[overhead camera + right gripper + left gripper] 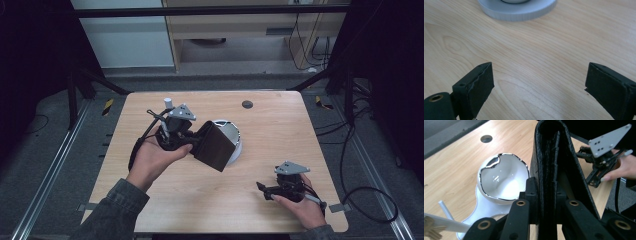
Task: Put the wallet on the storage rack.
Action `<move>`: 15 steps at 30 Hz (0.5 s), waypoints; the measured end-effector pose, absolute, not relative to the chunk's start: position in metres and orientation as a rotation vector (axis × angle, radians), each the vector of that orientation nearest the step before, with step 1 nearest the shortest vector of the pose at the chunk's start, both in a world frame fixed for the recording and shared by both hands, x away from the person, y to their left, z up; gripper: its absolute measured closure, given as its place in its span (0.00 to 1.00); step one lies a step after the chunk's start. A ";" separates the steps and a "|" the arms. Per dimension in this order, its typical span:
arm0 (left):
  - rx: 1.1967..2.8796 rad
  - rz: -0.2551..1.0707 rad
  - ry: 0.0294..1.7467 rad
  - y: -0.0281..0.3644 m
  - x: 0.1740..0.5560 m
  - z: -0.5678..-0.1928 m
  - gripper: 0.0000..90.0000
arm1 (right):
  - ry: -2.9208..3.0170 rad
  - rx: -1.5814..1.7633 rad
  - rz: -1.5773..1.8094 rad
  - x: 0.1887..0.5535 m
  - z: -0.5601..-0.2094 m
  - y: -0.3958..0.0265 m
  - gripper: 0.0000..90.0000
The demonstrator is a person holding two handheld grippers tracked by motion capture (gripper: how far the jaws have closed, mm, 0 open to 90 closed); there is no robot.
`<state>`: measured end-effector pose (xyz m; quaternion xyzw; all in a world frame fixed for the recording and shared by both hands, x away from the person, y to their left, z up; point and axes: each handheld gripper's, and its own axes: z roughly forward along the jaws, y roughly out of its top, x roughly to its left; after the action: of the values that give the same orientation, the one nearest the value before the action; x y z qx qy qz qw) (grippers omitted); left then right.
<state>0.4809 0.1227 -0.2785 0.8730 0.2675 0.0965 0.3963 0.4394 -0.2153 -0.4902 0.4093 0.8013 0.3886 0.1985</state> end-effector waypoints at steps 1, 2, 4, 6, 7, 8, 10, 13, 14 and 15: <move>2.212 0.245 0.678 0.123 0.481 -0.279 0.89 | 2.242 1.145 1.087 0.439 -0.490 -0.215 0.09; 2.209 0.253 0.683 0.122 0.481 -0.276 0.89 | 2.244 1.155 1.075 0.441 -0.492 -0.216 0.09; 2.210 0.271 0.685 0.121 0.484 -0.270 0.89 | 2.238 1.190 1.058 0.444 -0.494 -0.219 0.09; 2.218 0.283 0.685 0.120 0.487 -0.265 0.89 | 2.240 1.209 1.058 0.445 -0.495 -0.220 0.09; 2.218 0.283 0.685 0.120 0.487 -0.265 0.89 | 2.240 1.209 1.058 0.445 -0.495 -0.220 0.09; 2.214 0.287 0.687 0.118 0.490 -0.262 0.89 | 2.251 1.215 1.039 0.446 -0.498 -0.221 0.09; 2.212 0.293 0.693 0.117 0.493 -0.260 0.89 | 2.258 1.221 1.026 0.447 -0.500 -0.222 0.09; 2.212 0.304 0.698 0.116 0.496 -0.258 0.89 | 2.264 1.226 1.013 0.449 -0.502 -0.222 0.09; 2.208 0.313 0.706 0.115 0.498 -0.256 0.89 | 2.270 1.223 1.002 0.450 -0.504 -0.222 0.09; 2.206 0.316 0.709 0.115 0.500 -0.256 0.89 | 2.270 1.233 0.994 0.450 -0.504 -0.222 0.08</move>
<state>0.4996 0.1146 -0.2557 0.8683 0.2791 0.1246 0.3906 0.4504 -0.2223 -0.5043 0.4377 0.8059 0.3530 0.1856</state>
